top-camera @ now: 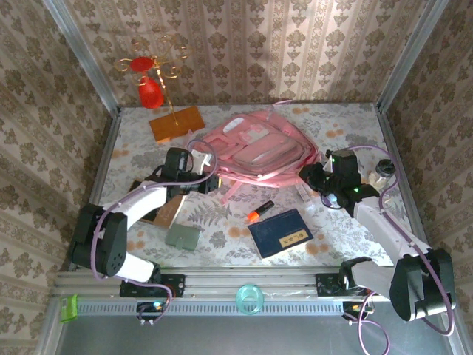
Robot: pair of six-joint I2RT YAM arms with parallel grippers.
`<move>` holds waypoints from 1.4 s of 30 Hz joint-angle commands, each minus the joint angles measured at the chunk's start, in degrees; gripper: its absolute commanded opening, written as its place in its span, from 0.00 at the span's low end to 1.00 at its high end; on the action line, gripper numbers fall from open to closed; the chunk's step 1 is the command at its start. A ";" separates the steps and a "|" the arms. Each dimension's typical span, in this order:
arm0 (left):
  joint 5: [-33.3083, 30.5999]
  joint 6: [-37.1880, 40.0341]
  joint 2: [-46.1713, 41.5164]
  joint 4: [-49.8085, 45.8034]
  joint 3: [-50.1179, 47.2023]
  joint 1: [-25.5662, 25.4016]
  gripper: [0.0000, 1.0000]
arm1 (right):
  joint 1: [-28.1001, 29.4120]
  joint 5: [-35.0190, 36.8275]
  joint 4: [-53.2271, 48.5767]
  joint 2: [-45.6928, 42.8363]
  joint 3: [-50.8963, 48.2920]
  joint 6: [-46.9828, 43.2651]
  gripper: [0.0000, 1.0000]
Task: Pack books, pencil case, and school supplies into a backpack
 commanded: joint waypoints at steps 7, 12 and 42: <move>-8.42 -3.41 3.01 -0.39 2.15 3.79 0.05 | -1.08 8.01 2.72 -3.63 0.10 -0.69 0.00; -7.45 -3.65 4.46 0.05 2.35 4.51 0.05 | -1.08 8.63 2.36 -3.91 -0.08 -0.97 0.00; -18.81 21.18 12.42 -14.53 31.34 -24.81 0.96 | 12.51 13.73 12.48 -1.73 -0.97 3.03 0.00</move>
